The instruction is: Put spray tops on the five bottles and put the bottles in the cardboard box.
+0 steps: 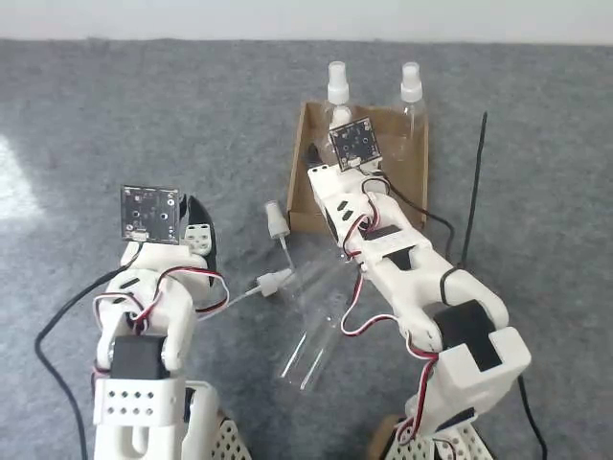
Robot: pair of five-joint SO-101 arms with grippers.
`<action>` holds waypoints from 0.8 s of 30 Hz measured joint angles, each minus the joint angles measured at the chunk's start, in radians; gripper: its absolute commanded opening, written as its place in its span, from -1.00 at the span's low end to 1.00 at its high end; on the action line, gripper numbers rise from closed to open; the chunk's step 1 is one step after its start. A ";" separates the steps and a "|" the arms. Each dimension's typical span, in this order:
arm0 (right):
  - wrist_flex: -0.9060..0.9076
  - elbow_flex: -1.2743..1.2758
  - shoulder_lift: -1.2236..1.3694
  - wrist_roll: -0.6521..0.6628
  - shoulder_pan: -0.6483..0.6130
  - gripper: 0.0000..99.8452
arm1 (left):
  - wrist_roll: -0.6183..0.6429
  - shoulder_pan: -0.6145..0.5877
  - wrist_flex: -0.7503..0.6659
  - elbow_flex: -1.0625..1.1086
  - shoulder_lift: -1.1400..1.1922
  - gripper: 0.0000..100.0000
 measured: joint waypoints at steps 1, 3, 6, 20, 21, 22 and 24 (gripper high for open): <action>0.000 0.000 0.000 0.000 0.000 -0.49 | 0.000 0.000 0.000 0.000 0.000 -0.98; 0.000 0.000 0.000 0.000 0.000 -0.49 | 0.000 0.000 0.000 0.000 0.000 -0.98; 0.000 0.000 0.000 0.000 0.000 -0.49 | 0.000 0.000 0.000 0.000 0.000 -0.98; 0.141 0.000 -0.196 0.000 -0.032 -0.49 | 0.000 0.000 0.000 0.000 0.000 -0.98; 0.170 0.000 -0.236 0.000 -0.041 -0.49 | 0.000 0.000 0.000 0.000 0.000 -0.98; 0.196 0.000 -0.278 0.000 -0.049 -0.49 | 0.000 0.000 0.000 0.000 0.000 -0.98; 0.272 -0.023 -0.361 0.000 -0.057 -0.49 | 0.000 0.000 0.000 0.000 0.000 -0.98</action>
